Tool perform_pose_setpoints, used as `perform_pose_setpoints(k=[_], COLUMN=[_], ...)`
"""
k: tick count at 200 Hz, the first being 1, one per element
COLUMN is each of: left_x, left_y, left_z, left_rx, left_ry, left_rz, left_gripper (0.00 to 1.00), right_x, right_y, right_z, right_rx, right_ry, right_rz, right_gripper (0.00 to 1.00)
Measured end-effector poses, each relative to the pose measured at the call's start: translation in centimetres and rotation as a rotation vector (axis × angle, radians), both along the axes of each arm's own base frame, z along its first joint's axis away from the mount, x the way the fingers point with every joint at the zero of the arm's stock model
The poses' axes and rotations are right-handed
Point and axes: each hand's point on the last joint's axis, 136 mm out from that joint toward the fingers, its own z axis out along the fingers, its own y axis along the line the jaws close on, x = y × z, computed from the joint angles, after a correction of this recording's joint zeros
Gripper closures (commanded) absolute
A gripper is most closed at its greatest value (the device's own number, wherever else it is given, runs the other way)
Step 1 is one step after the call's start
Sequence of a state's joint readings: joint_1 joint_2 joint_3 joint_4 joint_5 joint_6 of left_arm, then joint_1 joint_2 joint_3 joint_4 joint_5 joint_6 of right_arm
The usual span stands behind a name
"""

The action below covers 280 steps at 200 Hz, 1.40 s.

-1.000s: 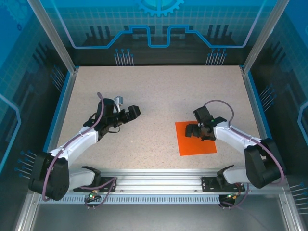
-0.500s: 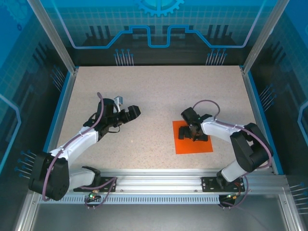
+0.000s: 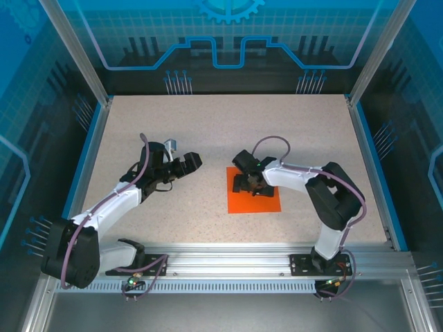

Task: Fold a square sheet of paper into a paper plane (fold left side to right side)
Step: Move the square sheet of paper to the center of the table, then pick up the square sheet of paper from the center of the table.

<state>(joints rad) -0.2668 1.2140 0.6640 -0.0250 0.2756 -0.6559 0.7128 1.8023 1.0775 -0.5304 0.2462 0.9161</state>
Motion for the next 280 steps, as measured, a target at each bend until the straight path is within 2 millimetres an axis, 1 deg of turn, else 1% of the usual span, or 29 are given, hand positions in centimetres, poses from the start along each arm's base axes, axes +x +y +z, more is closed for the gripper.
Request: perform_pose_setpoints(k=[28,46,69,77,92,107,118,127,144,163,176,198,221,244,280], left_x=[-0.1,-0.1,-0.2,-0.3,-0.4,-0.5,-0.5,-0.6,-1.0,-1.7,-2.3,-3.3,-4.5,-5.7,-6.6], left_y=[0.0,0.0,-0.2,-0.3,-0.5,-1.0,-1.5,-2.0,-3.3,-4.9,-5.7,-7.0,-8.3,-9.5,-10.3], left_z=[-0.2,-0.5,-1.0,-1.1,-1.3,-1.4,-1.5,-1.7,-2.1,-2.7,-3.3,-4.5,-6.0,-7.4,-9.0], left_rx=[0.003,0.004,0.001,-0.004,-0.021,-0.047,-0.068,-0.08,-0.096,-0.099,-0.099,-0.098,-0.086,-0.071,-0.061], left_ry=[0.009,0.019,0.039,0.047,0.067,0.09,0.108,0.124,0.156,0.189,0.216,0.269,0.328,0.378,0.435], left_rz=[0.001,-0.002,-0.009,-0.012,-0.018,-0.031,-0.043,-0.06,-0.095,-0.143,-0.167,-0.196,-0.226,-0.26,-0.271], left_gripper=[0.01,0.01,0.02,0.04,0.09,0.14,0.18,0.21,0.27,0.31,0.33,0.37,0.39,0.39,0.39], right_x=[0.9,0.9,0.8,0.8,0.9,1.2,1.5,2.0,2.8,3.7,4.2,5.3,6.1,6.9,7.8], right_y=[3.6,4.7,4.9,5.0,5.1,5.1,4.6,3.9,2.0,-0.1,-1.1,-1.9,-1.9,-1.3,-0.6], right_z=[0.3,0.6,0.7,0.9,2.0,3.7,5.0,5.9,6.7,6.0,5.5,4.9,3.5,2.0,0.7], right_rx=[0.035,0.058,0.066,0.07,0.086,0.109,0.124,0.13,0.129,0.112,0.107,0.109,0.101,0.085,0.078], right_ry=[-0.016,-0.017,-0.013,-0.016,-0.035,-0.069,-0.098,-0.121,-0.143,-0.139,-0.129,-0.132,-0.11,-0.083,-0.063], right_rz=[0.033,0.048,0.055,0.062,0.081,0.1,0.11,0.114,0.119,0.129,0.142,0.171,0.214,0.258,0.288], right_gripper=[0.0,0.0,0.0,0.0,0.0,0.0,0.0,0.0,0.0,0.0,0.0,0.01,0.01,0.02,0.02])
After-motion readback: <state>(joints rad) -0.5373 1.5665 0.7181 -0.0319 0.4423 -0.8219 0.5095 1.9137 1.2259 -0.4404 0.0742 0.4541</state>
